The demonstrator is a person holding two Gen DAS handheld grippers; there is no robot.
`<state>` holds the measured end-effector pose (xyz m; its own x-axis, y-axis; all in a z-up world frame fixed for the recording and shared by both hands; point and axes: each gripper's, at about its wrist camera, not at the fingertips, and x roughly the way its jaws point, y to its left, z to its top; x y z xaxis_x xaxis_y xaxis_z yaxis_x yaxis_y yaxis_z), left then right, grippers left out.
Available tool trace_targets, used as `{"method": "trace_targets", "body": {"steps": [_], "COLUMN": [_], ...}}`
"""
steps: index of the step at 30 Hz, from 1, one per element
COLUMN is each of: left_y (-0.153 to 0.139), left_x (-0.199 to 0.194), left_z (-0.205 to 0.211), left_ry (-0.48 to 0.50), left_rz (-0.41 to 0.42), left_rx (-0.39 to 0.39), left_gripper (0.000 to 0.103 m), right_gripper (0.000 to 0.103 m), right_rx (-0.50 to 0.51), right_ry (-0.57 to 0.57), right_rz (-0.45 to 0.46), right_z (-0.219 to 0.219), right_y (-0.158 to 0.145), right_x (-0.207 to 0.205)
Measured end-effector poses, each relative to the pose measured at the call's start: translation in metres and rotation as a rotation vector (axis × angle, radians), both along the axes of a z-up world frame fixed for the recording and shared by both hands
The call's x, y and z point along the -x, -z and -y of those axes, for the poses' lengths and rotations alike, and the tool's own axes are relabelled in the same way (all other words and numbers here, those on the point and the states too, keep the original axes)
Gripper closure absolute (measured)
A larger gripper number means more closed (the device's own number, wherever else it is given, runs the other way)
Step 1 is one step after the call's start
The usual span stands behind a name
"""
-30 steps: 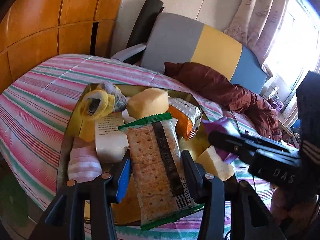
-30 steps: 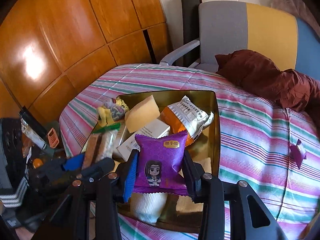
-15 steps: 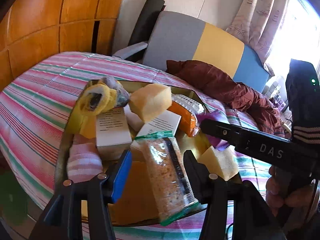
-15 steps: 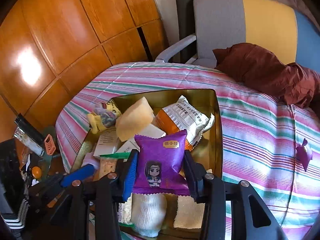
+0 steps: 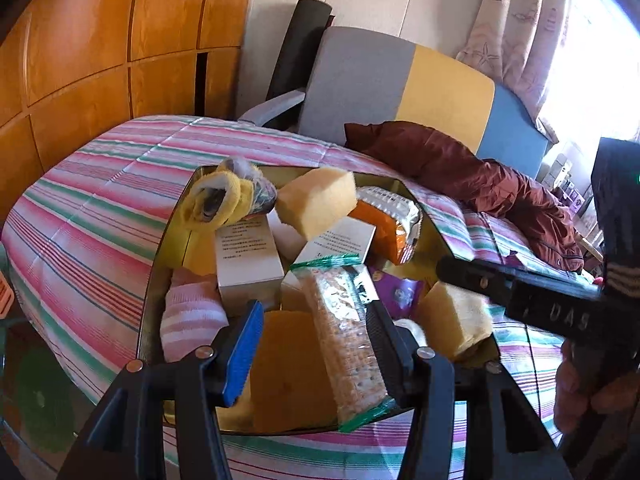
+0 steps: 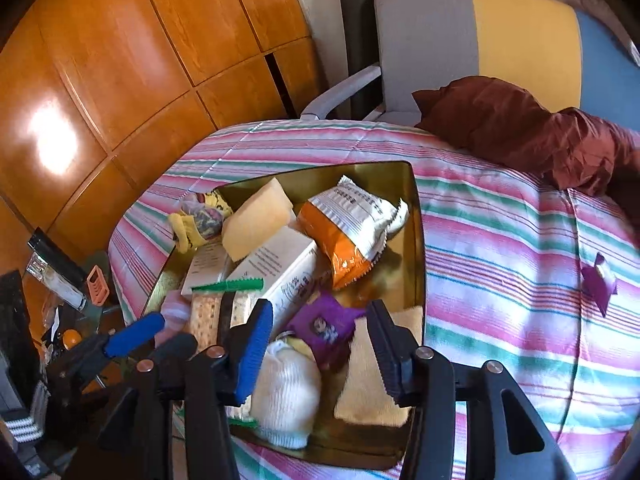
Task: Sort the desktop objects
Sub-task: 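Lower both packets into the gold tray and open both tools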
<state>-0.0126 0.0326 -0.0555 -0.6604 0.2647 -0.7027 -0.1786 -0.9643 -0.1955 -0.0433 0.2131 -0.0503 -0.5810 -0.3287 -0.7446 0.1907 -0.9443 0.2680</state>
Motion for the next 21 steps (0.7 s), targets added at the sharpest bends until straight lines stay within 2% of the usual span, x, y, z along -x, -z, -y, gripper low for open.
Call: {"method": "trace_targets", "body": {"steps": [2,11,21], "left_y": [-0.004,-0.022,-0.027], "left_x": [-0.003,-0.015,-0.023], "left_z": [-0.002,-0.013,-0.024], "left_ry": [0.005,0.023,0.06], "left_rz": [-0.011,-0.061,-0.068], "left_rx": [0.005,0.047,0.058], "left_gripper": [0.049,0.049,0.049], "right_gripper": [0.046,0.044,0.042], "right_rx": [0.0,-0.046,-0.072], "right_ry": [0.003,0.008,0.032], "right_rz": [-0.001,-0.021,-0.029], "right_z": [-0.002,-0.005,-0.019], "right_y": [0.0,-0.002,-0.007], "right_x": [-0.006,-0.031,-0.055]}}
